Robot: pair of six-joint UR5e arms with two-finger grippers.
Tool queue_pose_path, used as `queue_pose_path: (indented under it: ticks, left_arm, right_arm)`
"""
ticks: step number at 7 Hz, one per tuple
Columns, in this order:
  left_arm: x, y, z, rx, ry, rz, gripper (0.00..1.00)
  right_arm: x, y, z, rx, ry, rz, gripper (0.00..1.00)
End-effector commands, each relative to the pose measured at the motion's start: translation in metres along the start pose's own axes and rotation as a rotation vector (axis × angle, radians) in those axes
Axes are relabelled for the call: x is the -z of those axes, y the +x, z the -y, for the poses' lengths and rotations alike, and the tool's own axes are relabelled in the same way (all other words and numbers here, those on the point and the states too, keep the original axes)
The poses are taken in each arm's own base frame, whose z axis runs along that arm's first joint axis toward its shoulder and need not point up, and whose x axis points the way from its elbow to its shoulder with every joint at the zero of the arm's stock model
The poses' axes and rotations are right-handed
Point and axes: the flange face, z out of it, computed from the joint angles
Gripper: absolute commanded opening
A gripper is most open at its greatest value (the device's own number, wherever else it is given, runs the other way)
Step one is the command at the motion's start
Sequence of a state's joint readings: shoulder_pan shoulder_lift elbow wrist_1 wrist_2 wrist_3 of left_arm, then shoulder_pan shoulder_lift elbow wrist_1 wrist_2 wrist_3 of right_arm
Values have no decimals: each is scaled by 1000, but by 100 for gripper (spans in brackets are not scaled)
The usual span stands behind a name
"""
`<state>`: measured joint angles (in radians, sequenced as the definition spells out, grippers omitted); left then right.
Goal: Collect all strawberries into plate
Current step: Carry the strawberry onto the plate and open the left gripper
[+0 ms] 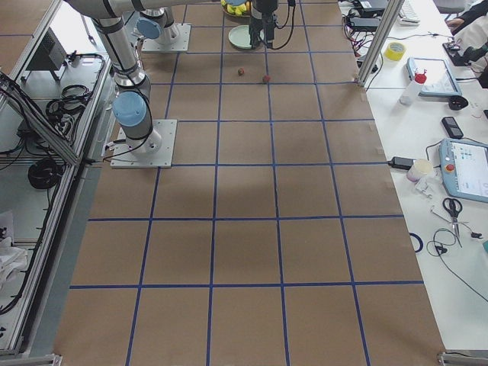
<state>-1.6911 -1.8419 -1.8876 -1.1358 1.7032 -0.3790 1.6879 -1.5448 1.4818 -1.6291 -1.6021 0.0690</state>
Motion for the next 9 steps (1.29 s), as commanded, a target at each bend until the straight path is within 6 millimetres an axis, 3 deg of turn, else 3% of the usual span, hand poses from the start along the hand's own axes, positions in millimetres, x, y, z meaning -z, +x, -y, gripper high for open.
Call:
queue_pose_path:
  ticks: [1,4,5,7,8,9]
  left_arm:
    - [-16,-77,31,-56,-48,34,0]
    - [-52,-124,38,-99,-133,23,0]
    - [-51,-129,39,-87,-130,7,99]
    - [-25,-118,43,-103,-73,1,100]
    - [1,-98,43,-119,-26,-74,100]
    - [28,-64,37,-144,19,-139,100]
  right_arm:
    - [-1,1,0,0,-4,-7,100]
    - [4,1,-3,-1,0,-7,100]
    - [4,1,-4,-1,0,-7,100]
    - [3,1,-4,0,-3,-7,100]
    - [3,1,-4,0,-4,-7,100]
    - [3,2,-4,0,-4,-9,100]
